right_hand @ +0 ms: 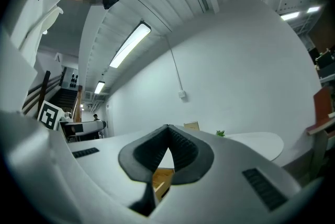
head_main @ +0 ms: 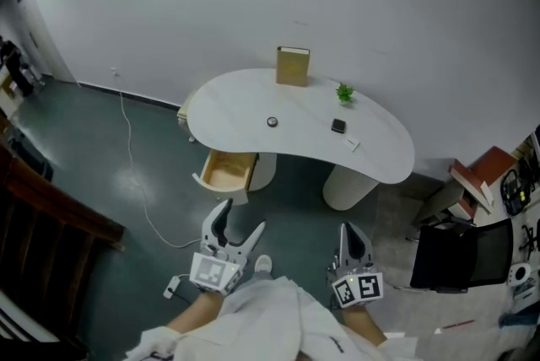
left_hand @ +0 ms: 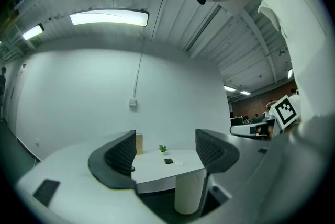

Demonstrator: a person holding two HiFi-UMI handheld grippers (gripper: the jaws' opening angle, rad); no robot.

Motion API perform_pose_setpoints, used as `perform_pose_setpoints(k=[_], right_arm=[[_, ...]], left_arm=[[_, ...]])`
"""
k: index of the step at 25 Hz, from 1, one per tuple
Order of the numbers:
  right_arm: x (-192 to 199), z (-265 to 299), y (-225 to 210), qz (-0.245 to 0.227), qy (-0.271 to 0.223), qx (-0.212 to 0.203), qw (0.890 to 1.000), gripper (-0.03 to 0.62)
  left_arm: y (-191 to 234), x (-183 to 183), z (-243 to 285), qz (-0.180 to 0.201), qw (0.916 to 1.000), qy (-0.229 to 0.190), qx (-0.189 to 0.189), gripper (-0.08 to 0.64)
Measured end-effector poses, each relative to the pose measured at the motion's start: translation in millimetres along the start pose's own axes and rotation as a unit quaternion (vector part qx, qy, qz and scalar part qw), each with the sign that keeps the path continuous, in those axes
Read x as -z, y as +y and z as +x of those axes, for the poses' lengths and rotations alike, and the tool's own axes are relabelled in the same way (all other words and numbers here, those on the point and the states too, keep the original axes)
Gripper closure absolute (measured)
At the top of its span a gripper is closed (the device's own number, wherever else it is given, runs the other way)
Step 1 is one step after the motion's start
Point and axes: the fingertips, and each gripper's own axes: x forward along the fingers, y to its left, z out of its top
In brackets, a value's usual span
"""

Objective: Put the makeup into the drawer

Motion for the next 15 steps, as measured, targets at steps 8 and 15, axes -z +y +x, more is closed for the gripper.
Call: perform_pose_setpoints(k=[8,15], right_arm=[[1,87,-12,-0.004,-0.003,0.020,1.000,0.575],[12,138,-18,-0.005,0.002,0.022,1.000,0.575]], left_arm=[[57,2,70,-0.010,0.9996,-0.001,0.026,0.212],[86,12,116,-0.004,0.9988,0.004,0.048,0.212]])
